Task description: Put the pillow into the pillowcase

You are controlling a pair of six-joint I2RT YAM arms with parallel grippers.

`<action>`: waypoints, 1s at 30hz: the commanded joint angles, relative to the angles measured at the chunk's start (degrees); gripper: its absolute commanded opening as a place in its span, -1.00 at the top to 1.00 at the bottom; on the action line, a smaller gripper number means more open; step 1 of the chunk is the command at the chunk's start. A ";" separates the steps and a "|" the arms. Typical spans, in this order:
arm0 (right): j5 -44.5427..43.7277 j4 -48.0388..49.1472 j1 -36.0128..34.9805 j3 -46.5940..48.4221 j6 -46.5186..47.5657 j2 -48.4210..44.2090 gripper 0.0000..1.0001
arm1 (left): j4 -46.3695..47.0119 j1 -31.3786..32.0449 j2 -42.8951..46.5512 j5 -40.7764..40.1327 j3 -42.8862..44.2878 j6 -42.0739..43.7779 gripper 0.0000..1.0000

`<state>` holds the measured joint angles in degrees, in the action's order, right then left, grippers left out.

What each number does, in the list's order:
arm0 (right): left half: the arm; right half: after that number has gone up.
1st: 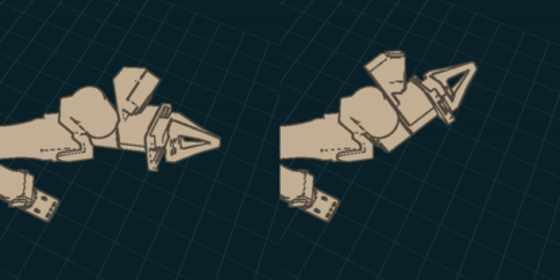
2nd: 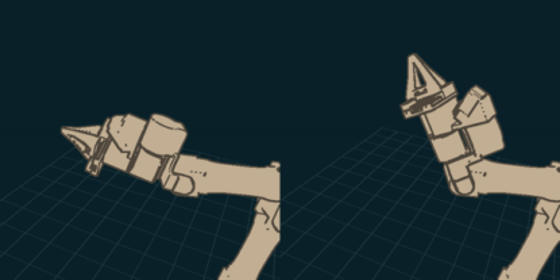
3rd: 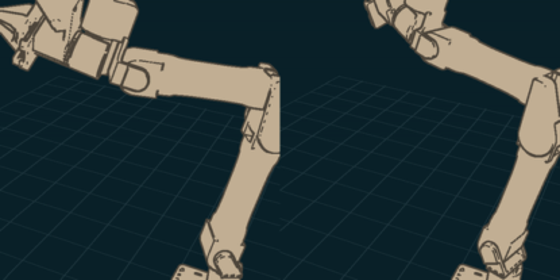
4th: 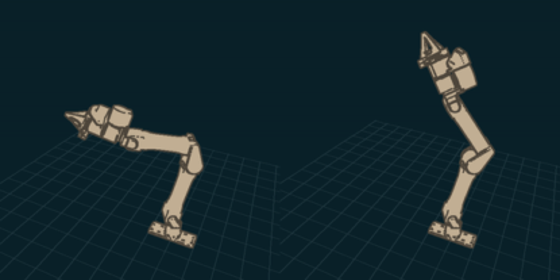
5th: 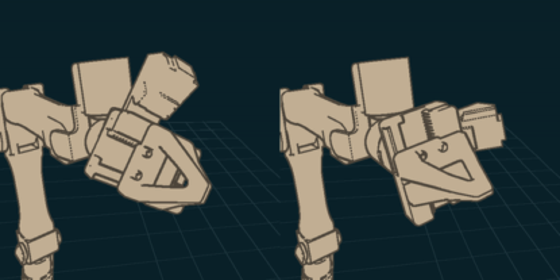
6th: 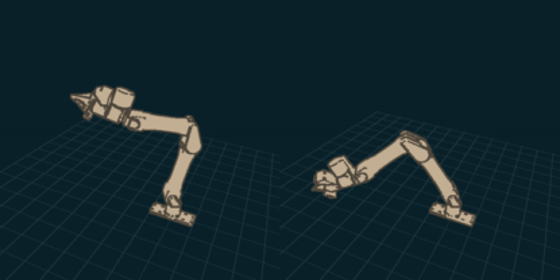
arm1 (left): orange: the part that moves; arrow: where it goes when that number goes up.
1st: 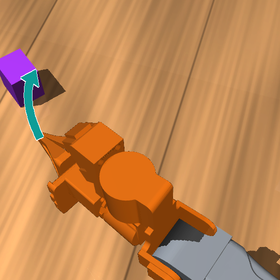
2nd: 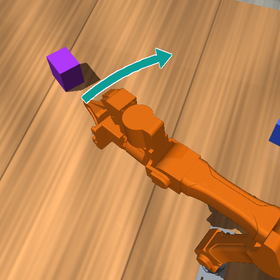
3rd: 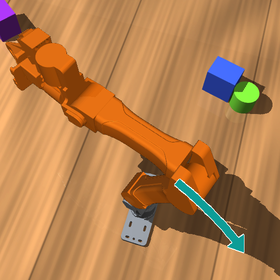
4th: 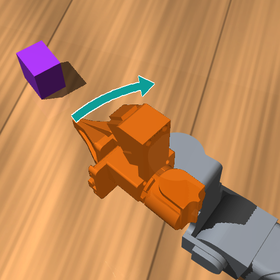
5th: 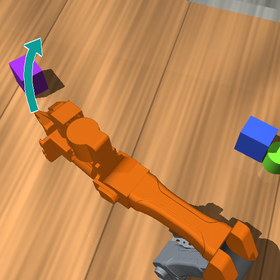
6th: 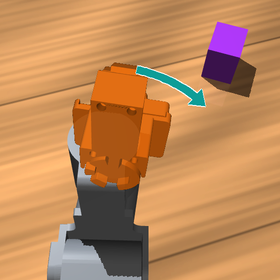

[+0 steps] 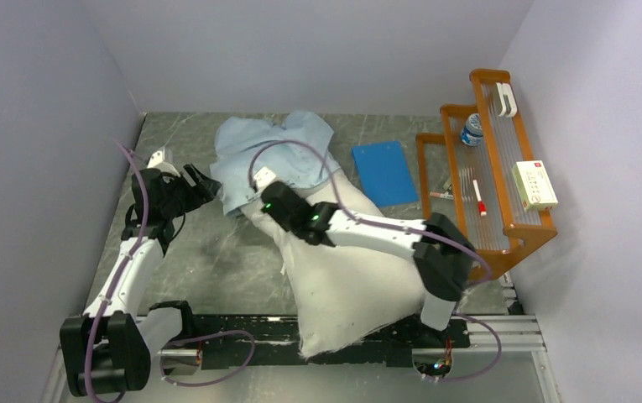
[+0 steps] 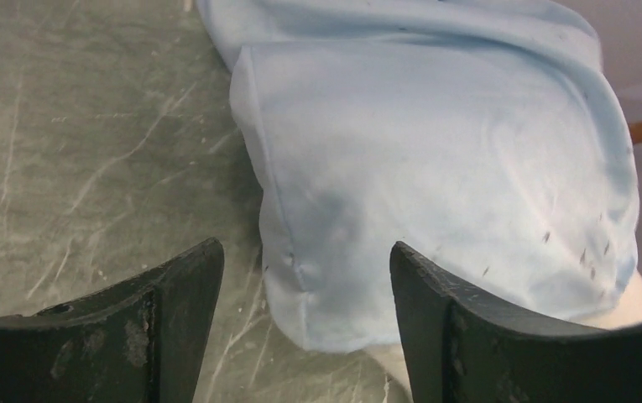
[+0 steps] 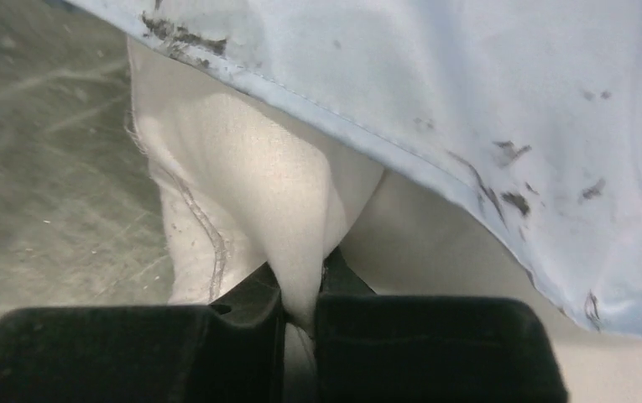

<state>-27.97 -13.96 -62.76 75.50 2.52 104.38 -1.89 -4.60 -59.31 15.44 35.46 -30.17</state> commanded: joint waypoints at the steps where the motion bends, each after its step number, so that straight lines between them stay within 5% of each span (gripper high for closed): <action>1: 16.53 10.57 7.07 -4.44 -5.02 -10.96 1.00 | 8.37 1.29 3.05 7.51 -0.23 6.55 -0.49; 8: 27.63 20.13 13.45 -7.43 -11.73 -16.67 1.00 | 3.93 7.12 5.24 0.21 2.75 16.64 -0.27; 21: 31.50 23.40 16.76 -6.57 -16.37 -17.30 1.00 | 9.87 16.02 -6.29 -2.24 7.04 33.84 -0.41; 25: 32.54 23.93 17.56 -5.95 -17.34 -16.38 1.00 | 10.72 16.54 -4.52 -2.74 5.20 35.40 -0.63; 30: 33.62 24.53 18.17 -5.46 -17.95 -16.17 1.00 | 13.54 16.73 -4.74 -8.36 3.67 37.57 -0.57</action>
<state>2.33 0.69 -44.95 67.00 -13.17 89.14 7.55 11.66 -64.25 12.01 39.66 3.75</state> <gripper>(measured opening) 0.063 0.804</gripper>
